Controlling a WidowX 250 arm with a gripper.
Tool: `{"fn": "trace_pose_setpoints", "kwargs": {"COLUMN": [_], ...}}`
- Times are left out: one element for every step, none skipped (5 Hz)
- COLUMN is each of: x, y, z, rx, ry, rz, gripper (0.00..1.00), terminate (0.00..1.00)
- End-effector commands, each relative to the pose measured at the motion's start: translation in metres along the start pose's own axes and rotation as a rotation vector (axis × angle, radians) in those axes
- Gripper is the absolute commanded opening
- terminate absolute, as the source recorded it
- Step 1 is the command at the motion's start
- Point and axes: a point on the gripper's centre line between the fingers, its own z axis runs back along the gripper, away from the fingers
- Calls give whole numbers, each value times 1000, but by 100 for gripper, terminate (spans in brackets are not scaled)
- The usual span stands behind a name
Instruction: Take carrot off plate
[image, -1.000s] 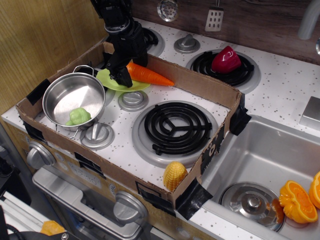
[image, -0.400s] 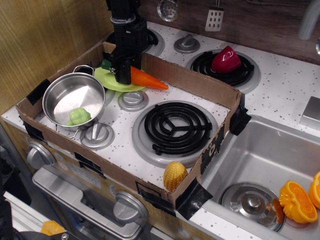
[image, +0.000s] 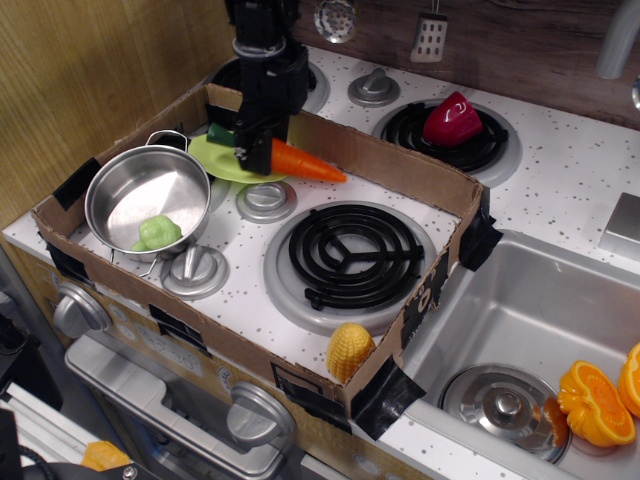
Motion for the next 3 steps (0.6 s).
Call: {"fn": "trace_pose_setpoints", "kwargs": {"x": [44,65,79], "y": [-4,-27,-50], "z": [94,107,94], "rx": [229,226,179], "ry": [37,-13,-17], "rz": [140,302,480], "gripper": [0,0,0], "terminate": [0,0,0]}}
